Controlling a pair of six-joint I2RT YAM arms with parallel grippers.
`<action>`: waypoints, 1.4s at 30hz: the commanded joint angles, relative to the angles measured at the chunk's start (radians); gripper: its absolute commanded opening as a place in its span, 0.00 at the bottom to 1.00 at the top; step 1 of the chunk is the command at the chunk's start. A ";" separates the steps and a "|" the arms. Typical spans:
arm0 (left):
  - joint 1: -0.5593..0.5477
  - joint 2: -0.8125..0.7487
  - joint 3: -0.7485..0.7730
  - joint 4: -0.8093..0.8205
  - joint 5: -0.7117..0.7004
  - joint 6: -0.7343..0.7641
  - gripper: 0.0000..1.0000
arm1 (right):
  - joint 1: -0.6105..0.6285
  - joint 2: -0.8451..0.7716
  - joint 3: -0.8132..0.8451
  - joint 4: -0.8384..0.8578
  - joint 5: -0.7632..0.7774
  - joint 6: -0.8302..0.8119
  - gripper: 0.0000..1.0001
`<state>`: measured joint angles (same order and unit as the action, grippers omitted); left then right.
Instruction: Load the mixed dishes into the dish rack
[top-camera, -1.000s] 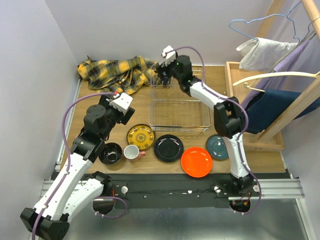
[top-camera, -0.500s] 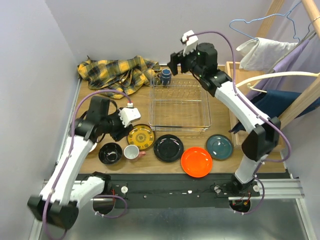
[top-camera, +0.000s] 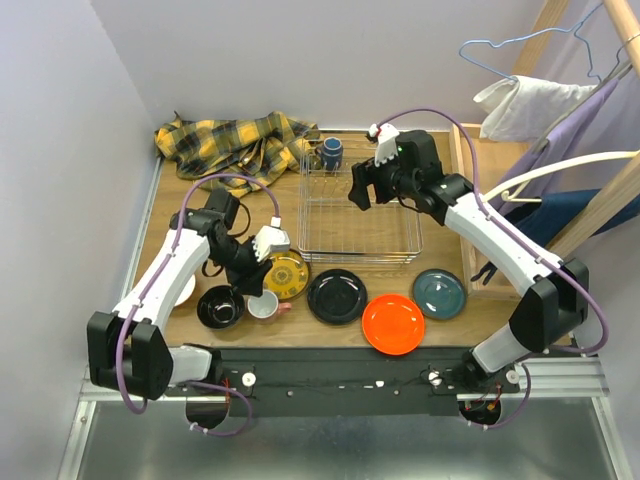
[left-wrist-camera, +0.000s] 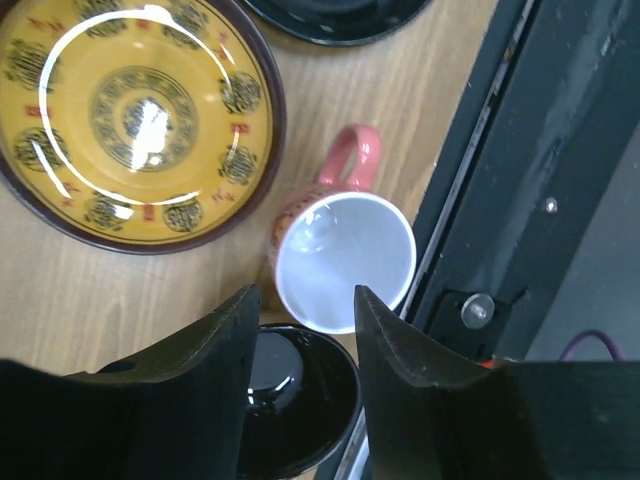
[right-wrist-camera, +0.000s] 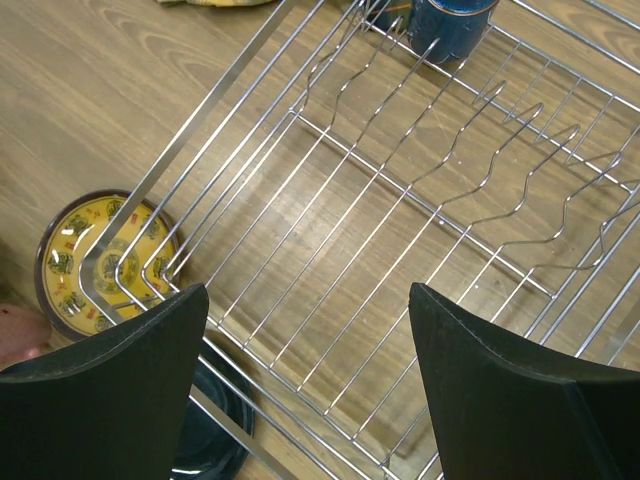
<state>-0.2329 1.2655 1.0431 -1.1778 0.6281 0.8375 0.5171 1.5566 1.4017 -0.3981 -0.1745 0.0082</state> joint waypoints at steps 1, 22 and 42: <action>-0.003 0.011 -0.029 -0.060 -0.056 0.072 0.48 | -0.009 -0.044 -0.020 -0.004 -0.010 0.026 0.88; -0.069 0.138 -0.055 0.095 -0.110 -0.014 0.03 | -0.009 0.014 0.010 -0.038 -0.043 0.102 0.89; -0.186 -0.546 -0.173 0.778 -0.592 -0.307 0.00 | -0.095 0.448 0.754 -0.242 -0.270 0.357 0.92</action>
<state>-0.3592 0.8593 1.0290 -0.8288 0.3553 0.6014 0.4789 1.8000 1.7691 -0.4866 -0.2512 0.2550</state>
